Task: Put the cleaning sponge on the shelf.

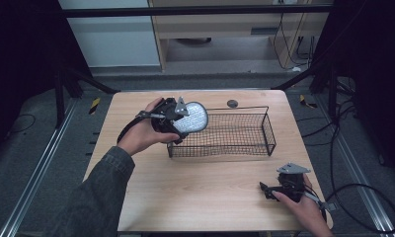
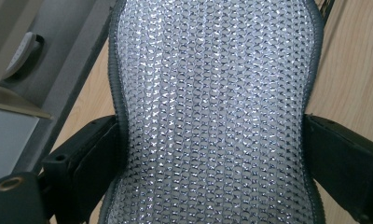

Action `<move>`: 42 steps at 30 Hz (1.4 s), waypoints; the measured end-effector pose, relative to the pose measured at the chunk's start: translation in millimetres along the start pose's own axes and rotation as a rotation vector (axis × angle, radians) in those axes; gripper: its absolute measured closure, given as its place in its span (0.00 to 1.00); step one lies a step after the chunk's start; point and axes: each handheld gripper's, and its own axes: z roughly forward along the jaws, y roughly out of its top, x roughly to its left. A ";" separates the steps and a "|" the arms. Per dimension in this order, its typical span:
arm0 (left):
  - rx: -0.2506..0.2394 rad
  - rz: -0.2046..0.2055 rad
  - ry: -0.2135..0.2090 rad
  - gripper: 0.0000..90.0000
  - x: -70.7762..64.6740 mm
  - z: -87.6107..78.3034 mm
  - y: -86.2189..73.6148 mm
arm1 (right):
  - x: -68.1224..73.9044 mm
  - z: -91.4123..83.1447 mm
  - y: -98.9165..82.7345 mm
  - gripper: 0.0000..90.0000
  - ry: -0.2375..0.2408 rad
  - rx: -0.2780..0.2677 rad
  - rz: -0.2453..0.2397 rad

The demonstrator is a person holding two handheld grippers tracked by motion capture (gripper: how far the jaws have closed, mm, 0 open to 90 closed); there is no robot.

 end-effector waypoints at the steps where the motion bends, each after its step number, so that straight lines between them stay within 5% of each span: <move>1: -0.004 0.003 0.000 0.07 0.1 1.6 2.1 | 0.0 0.0 0.0 0.00 0.000 0.000 0.000; 15: -0.032 0.045 -0.018 0.07 1.7 23.2 22.4 | 0.0 0.0 0.0 0.00 0.000 0.000 0.000; 24: -0.001 0.079 -0.030 0.07 -4.0 40.8 31.7 | 0.2 -0.1 0.1 0.00 0.001 0.002 0.002; 42: 0.036 0.137 -0.030 0.09 -7.3 49.4 36.1 | 0.2 -0.2 0.1 0.00 0.000 0.003 0.003</move>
